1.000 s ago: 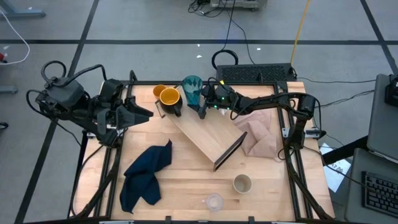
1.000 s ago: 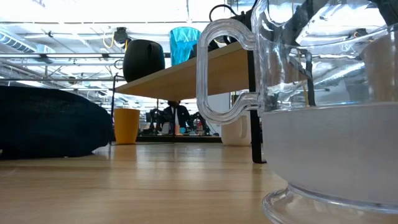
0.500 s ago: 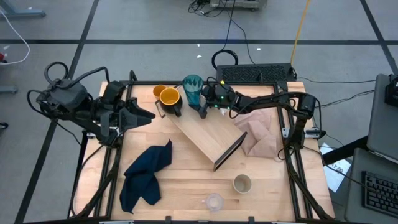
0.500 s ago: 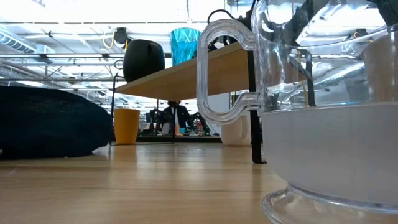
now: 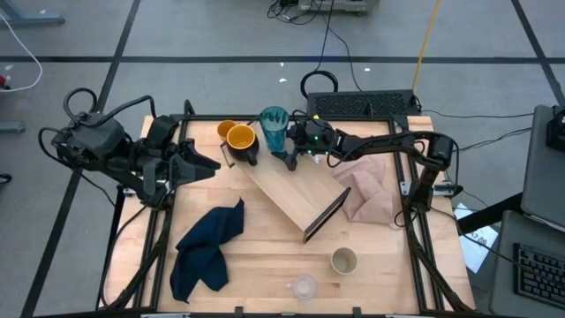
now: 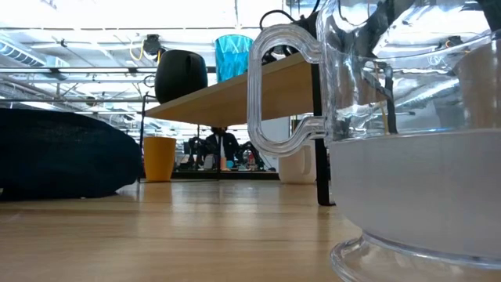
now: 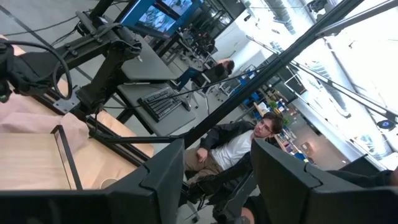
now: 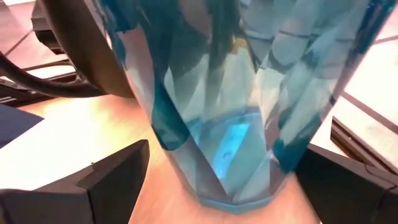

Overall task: Stack small to large cups/mugs on shelf
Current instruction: Put the blue cup on the shelf

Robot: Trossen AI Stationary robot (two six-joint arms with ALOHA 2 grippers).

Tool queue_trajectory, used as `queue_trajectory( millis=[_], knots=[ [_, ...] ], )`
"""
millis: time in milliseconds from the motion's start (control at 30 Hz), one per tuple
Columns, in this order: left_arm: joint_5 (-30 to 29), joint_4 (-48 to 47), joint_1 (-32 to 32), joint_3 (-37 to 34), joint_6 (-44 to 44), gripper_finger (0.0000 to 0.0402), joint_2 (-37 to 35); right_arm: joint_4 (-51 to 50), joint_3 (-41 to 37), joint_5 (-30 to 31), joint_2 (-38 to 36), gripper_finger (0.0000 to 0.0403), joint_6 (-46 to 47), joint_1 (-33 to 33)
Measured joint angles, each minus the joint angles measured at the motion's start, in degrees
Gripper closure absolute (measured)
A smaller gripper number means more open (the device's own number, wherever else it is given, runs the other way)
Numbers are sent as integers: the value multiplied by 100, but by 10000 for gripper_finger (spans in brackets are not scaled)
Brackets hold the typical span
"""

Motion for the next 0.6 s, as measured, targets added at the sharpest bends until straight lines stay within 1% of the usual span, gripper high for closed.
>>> queue_trajectory(
  millis=[267,400,600],
  knots=[
    [1,-87,2,0,-27,215,0,1,0,1,-192,23,-93,-2],
    [4,-87,2,0,-40,215,0,-190,0,1,-257,23,-157,-2],
    [4,-134,2,0,-26,215,0,-791,0,2,-461,23,-248,-7]
  ],
)
